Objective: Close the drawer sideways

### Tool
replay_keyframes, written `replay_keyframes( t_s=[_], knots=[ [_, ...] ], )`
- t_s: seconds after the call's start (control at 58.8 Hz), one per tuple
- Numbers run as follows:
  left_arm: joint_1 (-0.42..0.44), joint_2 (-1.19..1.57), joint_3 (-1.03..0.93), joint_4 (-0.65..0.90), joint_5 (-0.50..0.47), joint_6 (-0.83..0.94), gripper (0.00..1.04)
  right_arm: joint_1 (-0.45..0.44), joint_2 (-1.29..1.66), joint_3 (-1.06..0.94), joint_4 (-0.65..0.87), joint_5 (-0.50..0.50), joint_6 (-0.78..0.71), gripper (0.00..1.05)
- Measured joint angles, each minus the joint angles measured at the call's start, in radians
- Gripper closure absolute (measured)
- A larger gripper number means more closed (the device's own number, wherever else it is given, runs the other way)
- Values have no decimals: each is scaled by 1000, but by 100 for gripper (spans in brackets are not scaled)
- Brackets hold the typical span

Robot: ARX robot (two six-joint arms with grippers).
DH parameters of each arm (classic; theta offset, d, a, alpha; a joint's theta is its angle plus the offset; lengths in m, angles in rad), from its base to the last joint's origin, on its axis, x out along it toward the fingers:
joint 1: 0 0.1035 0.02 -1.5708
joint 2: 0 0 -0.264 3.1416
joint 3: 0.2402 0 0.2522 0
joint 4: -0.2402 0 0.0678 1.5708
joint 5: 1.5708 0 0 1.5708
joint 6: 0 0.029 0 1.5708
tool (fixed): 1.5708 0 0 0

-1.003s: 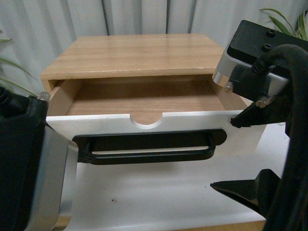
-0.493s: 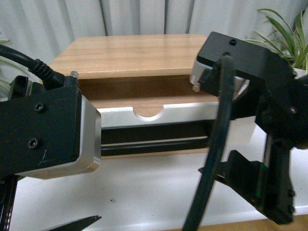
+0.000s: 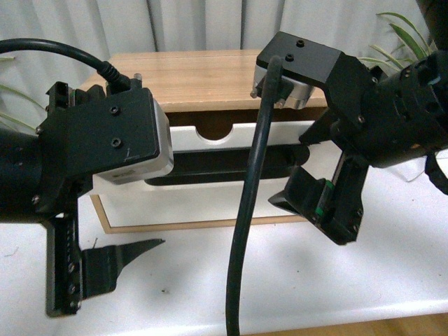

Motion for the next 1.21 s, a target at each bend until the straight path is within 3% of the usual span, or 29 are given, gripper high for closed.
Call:
replay_keyframes(
  t_s=[0.408, 0.799, 1.02, 1.207],
  knots=[
    [16, 176, 108, 145, -66, -43, 7, -25, 115, 107, 50, 54, 60, 7],
    [19, 184, 111, 151, -64, -68, 7, -45, 150, 96, 61, 78, 118, 7],
    [19, 24, -17, 101, -14, -67, 7, -43, -8, -31, 103, 57, 108, 7],
    [29, -204, -210, 182, 32, -87, 7, -21, -237, -210, 177, 42, 125, 7]
  ],
)
